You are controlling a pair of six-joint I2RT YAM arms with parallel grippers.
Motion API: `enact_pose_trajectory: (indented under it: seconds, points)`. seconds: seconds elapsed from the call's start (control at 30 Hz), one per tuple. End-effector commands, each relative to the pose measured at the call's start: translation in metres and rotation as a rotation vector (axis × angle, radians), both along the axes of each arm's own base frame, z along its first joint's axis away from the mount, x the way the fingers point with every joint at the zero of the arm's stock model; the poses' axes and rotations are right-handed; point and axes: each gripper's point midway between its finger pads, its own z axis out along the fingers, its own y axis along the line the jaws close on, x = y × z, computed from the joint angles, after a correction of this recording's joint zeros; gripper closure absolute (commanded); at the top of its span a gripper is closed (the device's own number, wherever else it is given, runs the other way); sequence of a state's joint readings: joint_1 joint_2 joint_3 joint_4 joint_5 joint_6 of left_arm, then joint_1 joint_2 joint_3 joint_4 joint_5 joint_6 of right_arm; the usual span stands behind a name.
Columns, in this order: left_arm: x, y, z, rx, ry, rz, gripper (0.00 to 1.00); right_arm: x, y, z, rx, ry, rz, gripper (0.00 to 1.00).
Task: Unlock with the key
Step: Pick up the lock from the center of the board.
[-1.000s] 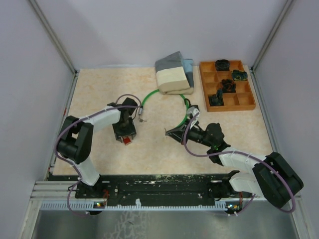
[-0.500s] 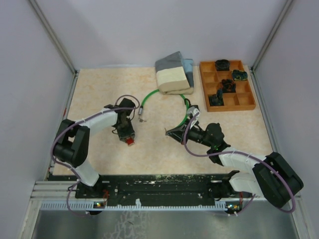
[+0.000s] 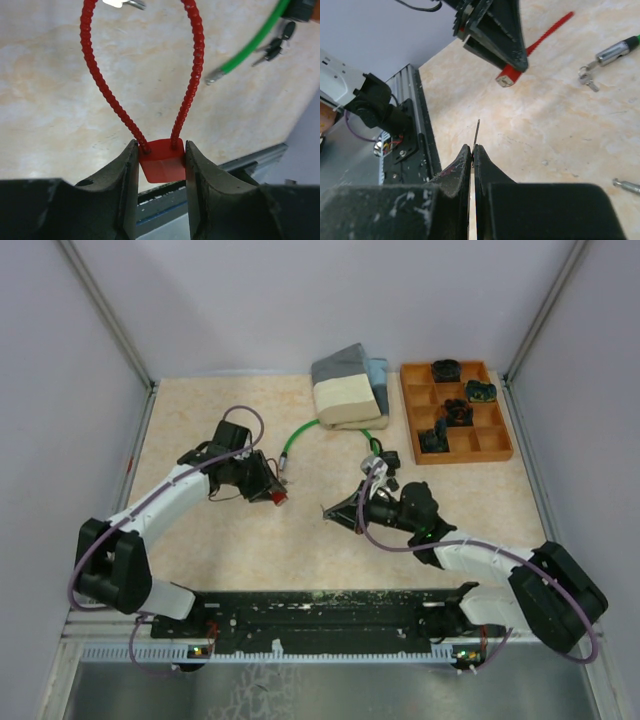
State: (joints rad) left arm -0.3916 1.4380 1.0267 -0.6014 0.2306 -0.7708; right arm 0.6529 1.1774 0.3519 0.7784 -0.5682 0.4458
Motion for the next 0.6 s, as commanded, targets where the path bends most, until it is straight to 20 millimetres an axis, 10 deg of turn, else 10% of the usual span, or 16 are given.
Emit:
enact_pose_trajectory:
  seconds: [0.0,0.57]
  points:
    - [0.001,-0.035,0.029,-0.227,-0.051,-0.088,0.93,-0.003,0.025,0.022,0.024,0.013,0.053,1.00]
    - [-0.015,-0.066,0.030,-0.446,0.042,-0.184,1.00,0.011,0.054,-0.010,-0.058,0.282,0.047,1.00]
